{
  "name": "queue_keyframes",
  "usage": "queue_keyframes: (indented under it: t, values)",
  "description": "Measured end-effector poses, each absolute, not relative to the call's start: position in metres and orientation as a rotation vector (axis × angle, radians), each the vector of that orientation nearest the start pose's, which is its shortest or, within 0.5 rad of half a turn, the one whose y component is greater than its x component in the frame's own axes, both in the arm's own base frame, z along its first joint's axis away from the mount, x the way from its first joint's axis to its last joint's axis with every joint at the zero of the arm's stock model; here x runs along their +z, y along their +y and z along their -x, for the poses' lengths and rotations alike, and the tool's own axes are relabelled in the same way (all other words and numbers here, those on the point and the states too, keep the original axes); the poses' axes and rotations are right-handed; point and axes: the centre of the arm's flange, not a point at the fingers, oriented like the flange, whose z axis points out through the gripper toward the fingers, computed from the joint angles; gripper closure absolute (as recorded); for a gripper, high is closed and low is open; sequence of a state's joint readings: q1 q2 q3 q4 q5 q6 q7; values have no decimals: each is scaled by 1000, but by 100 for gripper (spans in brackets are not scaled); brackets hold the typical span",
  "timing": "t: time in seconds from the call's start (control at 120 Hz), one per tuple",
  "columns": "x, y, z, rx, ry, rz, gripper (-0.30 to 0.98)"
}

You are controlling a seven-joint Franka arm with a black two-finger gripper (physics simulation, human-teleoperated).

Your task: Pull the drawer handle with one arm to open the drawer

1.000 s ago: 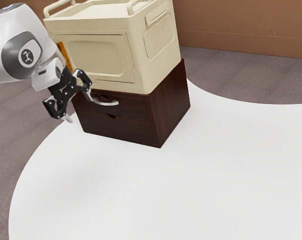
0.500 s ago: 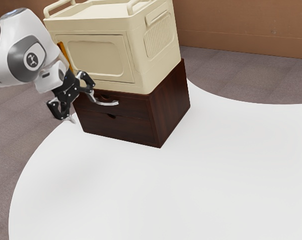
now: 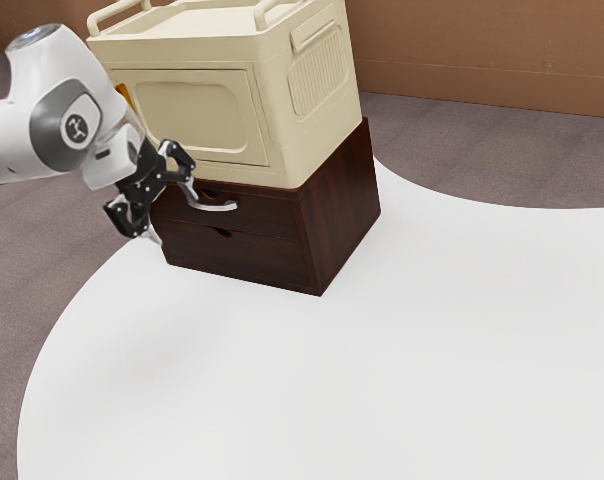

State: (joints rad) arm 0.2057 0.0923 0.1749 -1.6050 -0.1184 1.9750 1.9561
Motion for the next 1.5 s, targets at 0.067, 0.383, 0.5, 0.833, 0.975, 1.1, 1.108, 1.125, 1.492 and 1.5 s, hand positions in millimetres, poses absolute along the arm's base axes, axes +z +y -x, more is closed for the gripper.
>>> queue_keyframes:
  t: [0.067, 0.383, 0.5, 0.833, 0.975, 1.1, 1.108, 1.125, 1.492, 1.5]
  values:
    - [596, 218, -577, -295, 2017, 2088, 0]
    - [592, 226, -579, -297, 1943, 2139, 0]
    - [586, 228, -581, -290, 1929, 2160, 0]
    - [579, 228, -588, -304, 1882, 2194, 0]
    - [574, 227, -593, -311, 1866, 2203, 0]
    - [567, 224, -599, -319, 1859, 2210, 0]
    - [566, 224, -600, -320, 1857, 2210, 0]
    - [566, 224, -600, -322, 1855, 2211, 0]
    - [561, 227, -606, -351, 1804, 2221, 0]
    - [561, 227, -606, -351, 1803, 2221, 0]
